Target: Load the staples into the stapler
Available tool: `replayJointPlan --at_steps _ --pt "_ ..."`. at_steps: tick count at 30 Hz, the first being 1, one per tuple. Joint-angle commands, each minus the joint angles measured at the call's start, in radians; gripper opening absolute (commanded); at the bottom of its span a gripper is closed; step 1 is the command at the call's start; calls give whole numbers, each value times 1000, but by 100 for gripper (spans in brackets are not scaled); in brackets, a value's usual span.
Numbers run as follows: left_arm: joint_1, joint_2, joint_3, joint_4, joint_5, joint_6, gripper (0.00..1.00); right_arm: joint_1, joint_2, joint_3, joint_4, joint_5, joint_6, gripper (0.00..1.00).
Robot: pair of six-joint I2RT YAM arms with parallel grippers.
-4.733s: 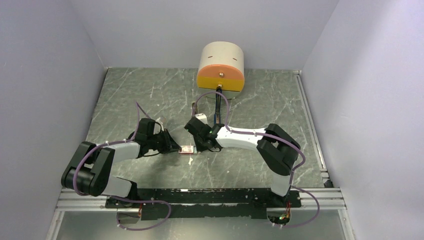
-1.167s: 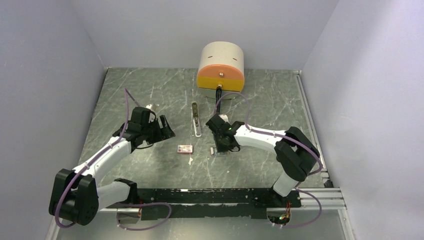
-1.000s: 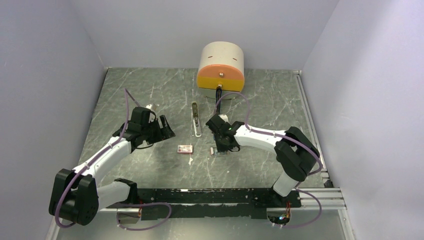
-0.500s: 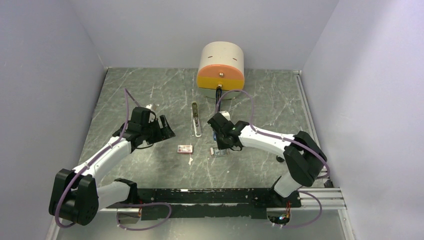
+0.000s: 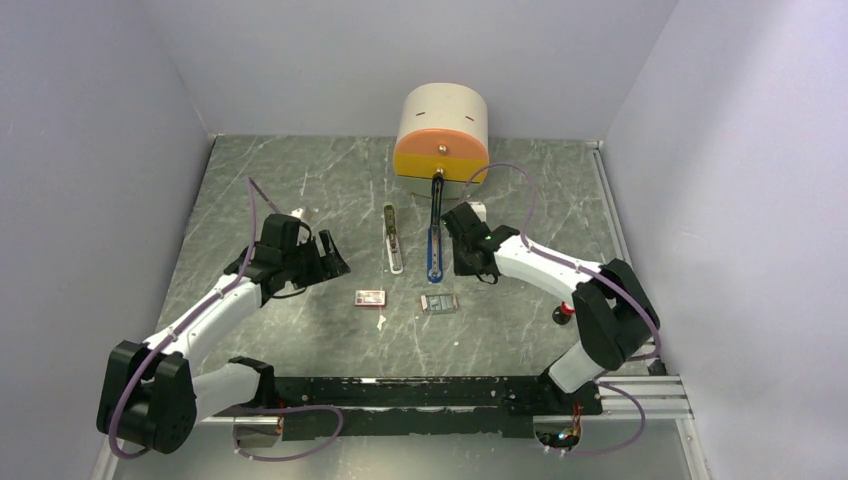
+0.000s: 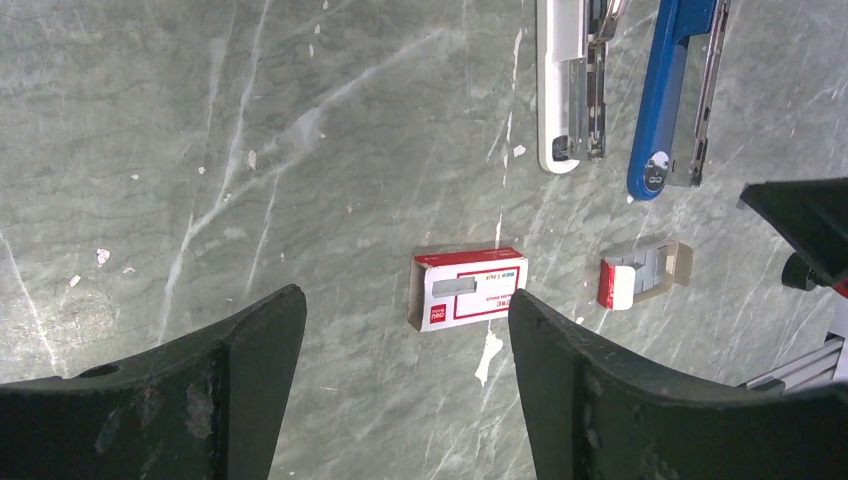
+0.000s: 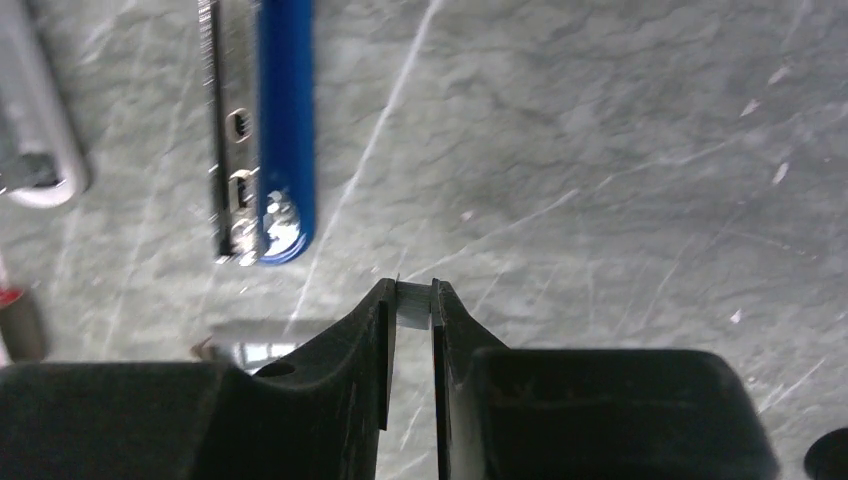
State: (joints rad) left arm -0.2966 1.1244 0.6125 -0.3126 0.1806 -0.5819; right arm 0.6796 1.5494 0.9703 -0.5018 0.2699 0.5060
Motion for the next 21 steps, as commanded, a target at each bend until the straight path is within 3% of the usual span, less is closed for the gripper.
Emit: replayJointPlan --at_steps 1,10,13,17,21 --pt "-4 -17 12 -17 22 12 79 -54 72 2 41 -20 -66 20" --pt "-4 -9 13 -17 23 14 79 -89 141 4 44 -82 -116 21" --pt "-4 -8 13 -14 25 15 79 -91 151 13 30 -85 -119 27" --pt "-4 -8 18 -21 23 20 79 -105 170 45 -6 -79 -109 41" --pt "-4 -19 21 -23 22 21 79 -111 191 86 -43 -77 -111 43"
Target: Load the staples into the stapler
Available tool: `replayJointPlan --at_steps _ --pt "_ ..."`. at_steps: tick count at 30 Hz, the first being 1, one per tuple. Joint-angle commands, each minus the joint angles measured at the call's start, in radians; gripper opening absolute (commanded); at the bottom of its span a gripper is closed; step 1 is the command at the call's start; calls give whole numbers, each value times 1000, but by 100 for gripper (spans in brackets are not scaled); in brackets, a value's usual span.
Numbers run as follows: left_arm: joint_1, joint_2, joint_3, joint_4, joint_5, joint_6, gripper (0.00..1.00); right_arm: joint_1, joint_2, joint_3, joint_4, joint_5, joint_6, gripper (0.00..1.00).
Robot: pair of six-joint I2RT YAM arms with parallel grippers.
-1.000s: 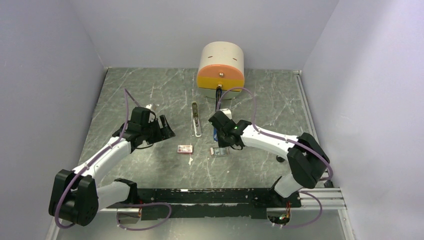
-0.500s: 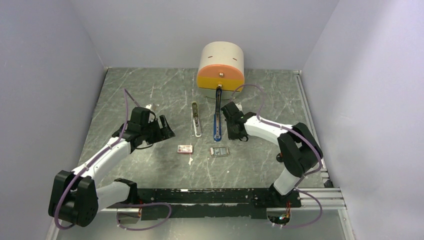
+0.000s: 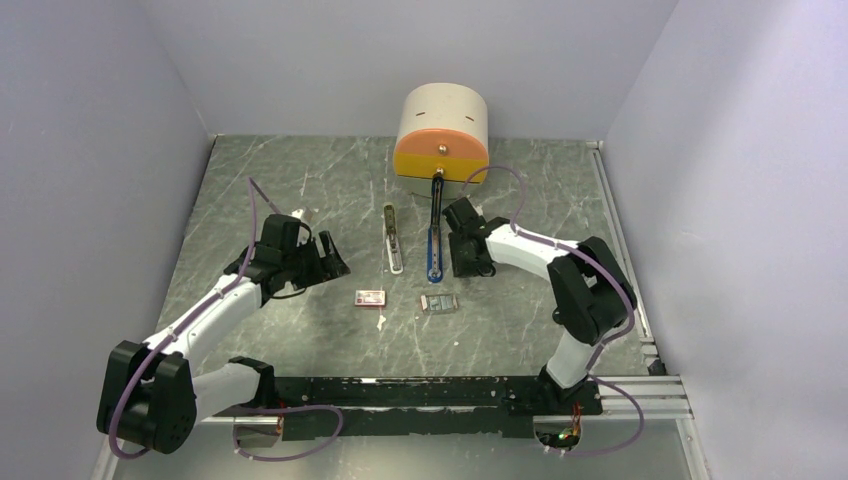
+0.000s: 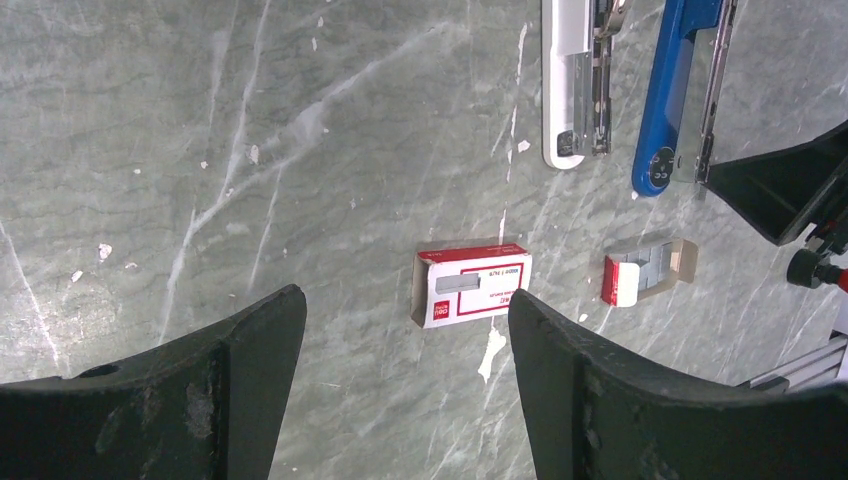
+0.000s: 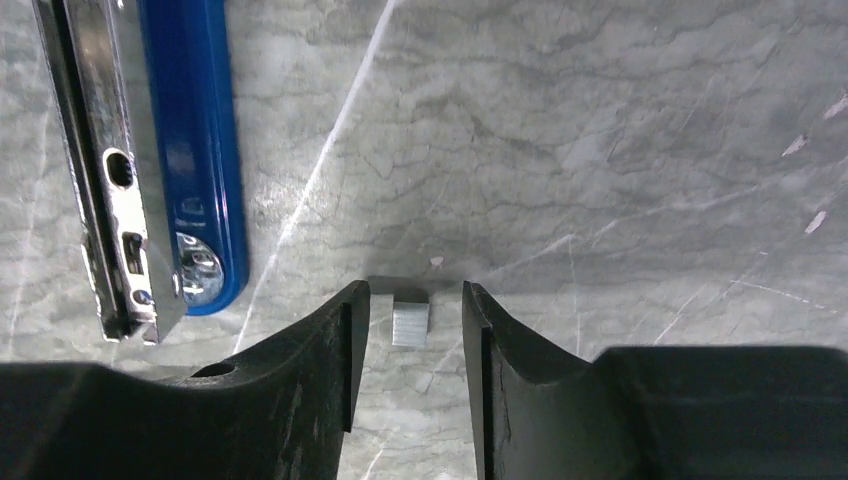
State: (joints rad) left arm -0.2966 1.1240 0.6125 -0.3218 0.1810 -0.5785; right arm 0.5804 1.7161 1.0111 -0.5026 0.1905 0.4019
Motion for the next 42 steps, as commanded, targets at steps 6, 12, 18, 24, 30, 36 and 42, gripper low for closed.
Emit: replayJointPlan --at_steps 6,12,18,24,30,36,42 --pt "-4 -30 2 -4 24 13 79 -11 35 46 -61 -9 10 40" --pt "-4 -29 -3 1 29 14 79 -11 45 30 -58 -23 13 28" --pt "-3 -30 -5 1 27 13 79 -11 53 19 -49 -26 7 28" --pt "-4 -32 -4 -3 23 13 79 -11 59 17 -39 -33 0 25" --pt "-4 -36 -1 -10 20 13 79 -11 25 2 -28 -13 9 18" --pt "-4 -51 18 -32 17 14 79 -10 -82 -9 40 27 22 18" --pt "-4 -98 50 -61 -21 13 79 21 -126 40 88 70 77 19"
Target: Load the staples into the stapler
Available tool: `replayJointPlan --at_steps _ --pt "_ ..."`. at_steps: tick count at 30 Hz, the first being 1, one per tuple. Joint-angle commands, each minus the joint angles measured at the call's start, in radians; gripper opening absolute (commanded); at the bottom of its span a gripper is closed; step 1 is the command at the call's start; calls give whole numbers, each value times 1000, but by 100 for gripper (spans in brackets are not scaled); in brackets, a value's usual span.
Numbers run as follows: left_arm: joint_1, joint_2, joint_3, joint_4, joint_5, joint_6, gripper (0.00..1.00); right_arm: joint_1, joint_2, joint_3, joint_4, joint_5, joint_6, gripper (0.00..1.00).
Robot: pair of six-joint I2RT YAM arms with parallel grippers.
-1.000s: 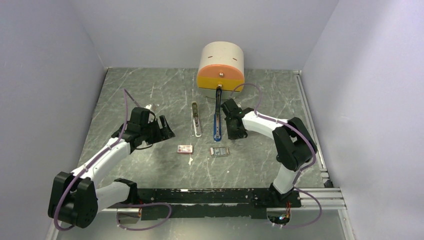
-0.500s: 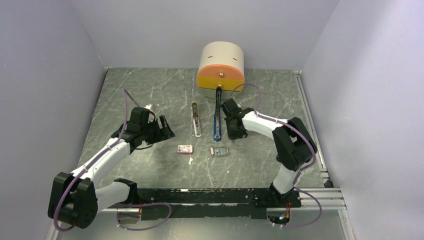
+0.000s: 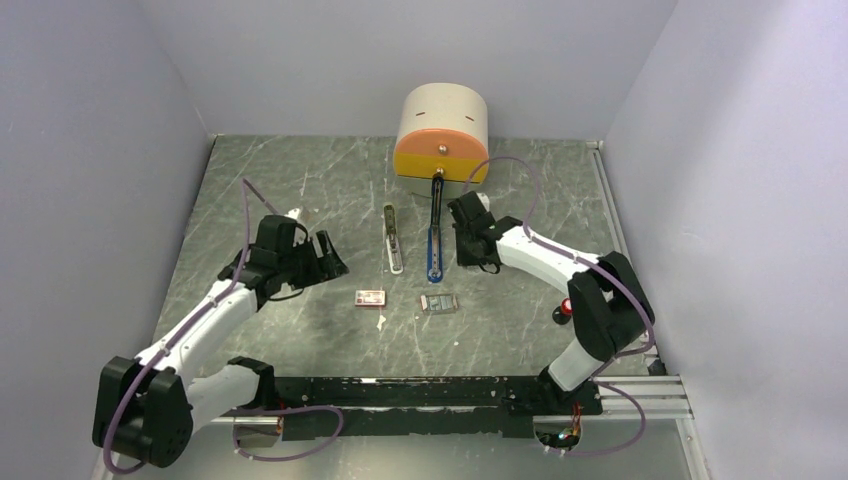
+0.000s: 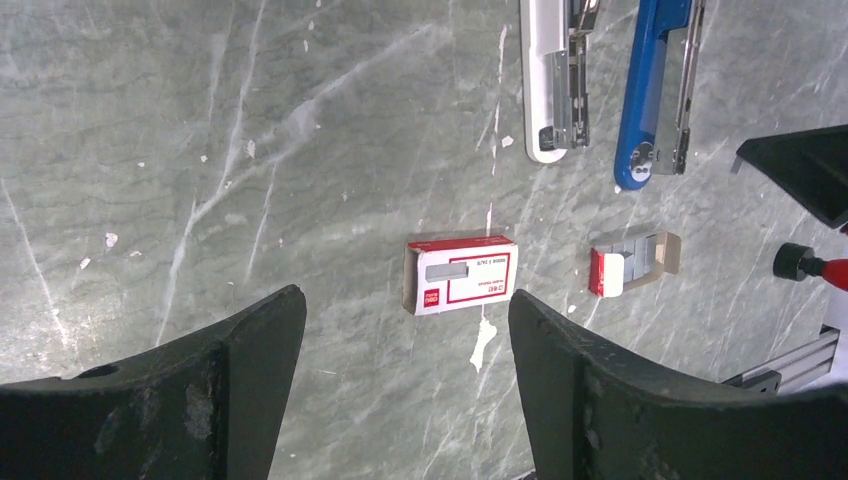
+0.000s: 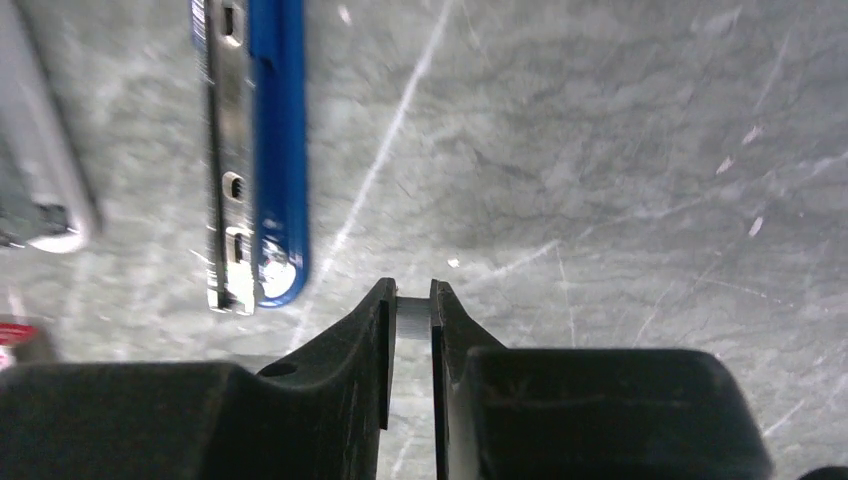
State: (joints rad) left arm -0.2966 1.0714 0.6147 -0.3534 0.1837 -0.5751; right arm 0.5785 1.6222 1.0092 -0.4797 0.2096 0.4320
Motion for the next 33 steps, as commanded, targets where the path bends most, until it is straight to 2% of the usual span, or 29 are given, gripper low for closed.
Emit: replayJointPlan --at_steps 1,12,20,33 --pt "-4 -59 52 -30 -32 12 79 37 -30 52 70 64 54 19" --pt "-4 -209 85 -47 -123 40 81 132 68 134 164 161 104 20" --pt "-4 -185 85 -42 -91 40 80 134 146 165 202 185 111 20" --pt "-4 -176 76 -33 -80 39 80 135 178 170 227 191 76 19"
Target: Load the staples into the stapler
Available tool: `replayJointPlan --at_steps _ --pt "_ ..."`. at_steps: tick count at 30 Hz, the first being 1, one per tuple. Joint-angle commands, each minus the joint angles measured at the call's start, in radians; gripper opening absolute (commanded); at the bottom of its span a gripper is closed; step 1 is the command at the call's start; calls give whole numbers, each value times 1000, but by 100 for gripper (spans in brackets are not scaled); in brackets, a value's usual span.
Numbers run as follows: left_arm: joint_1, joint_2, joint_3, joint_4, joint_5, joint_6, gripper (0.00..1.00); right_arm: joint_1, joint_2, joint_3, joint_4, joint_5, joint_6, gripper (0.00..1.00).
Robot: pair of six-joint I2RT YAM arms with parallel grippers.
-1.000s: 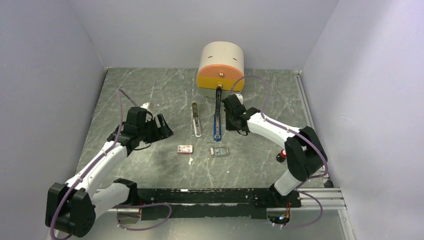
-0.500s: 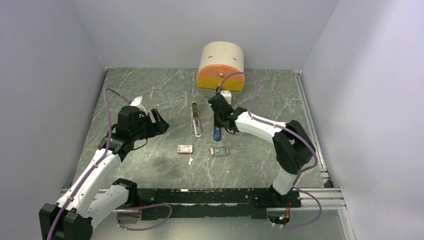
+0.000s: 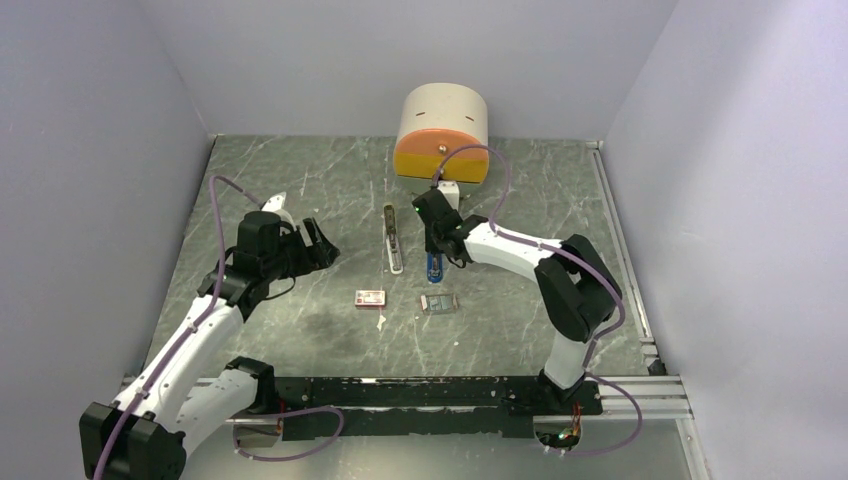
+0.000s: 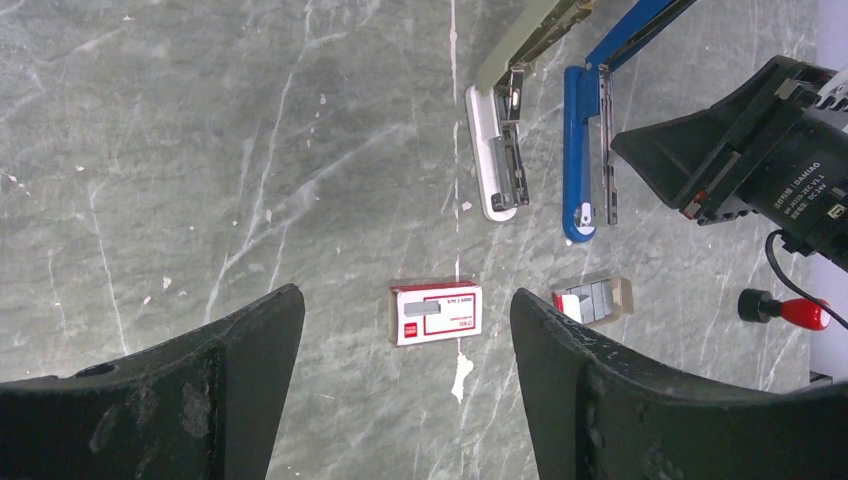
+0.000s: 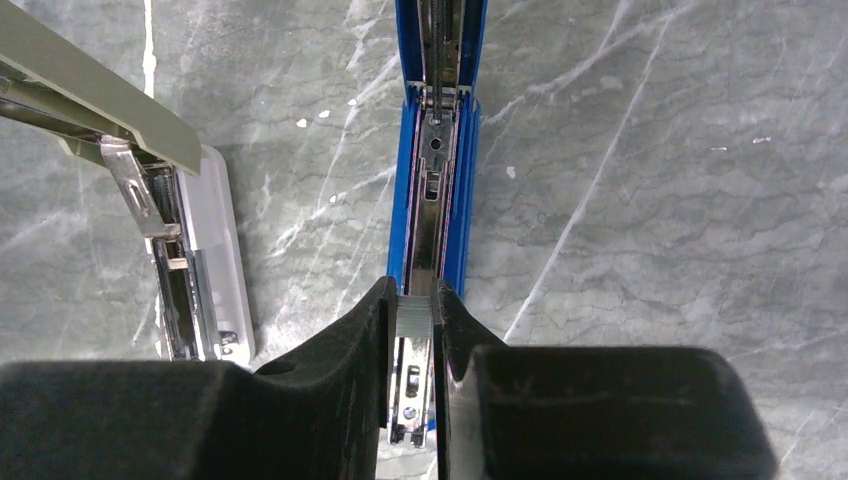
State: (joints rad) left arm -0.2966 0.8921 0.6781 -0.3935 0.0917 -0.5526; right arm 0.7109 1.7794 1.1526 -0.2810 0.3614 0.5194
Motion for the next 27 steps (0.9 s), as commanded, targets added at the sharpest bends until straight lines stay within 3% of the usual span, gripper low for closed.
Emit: replayJointPlan --at_steps 1,27 --pt "-4 4 12 7 13 14 80 2 21 26 30 41 -12 20" --pt "-4 11 5 10 14 13 80 -3 46 16 67 62 -40 20"
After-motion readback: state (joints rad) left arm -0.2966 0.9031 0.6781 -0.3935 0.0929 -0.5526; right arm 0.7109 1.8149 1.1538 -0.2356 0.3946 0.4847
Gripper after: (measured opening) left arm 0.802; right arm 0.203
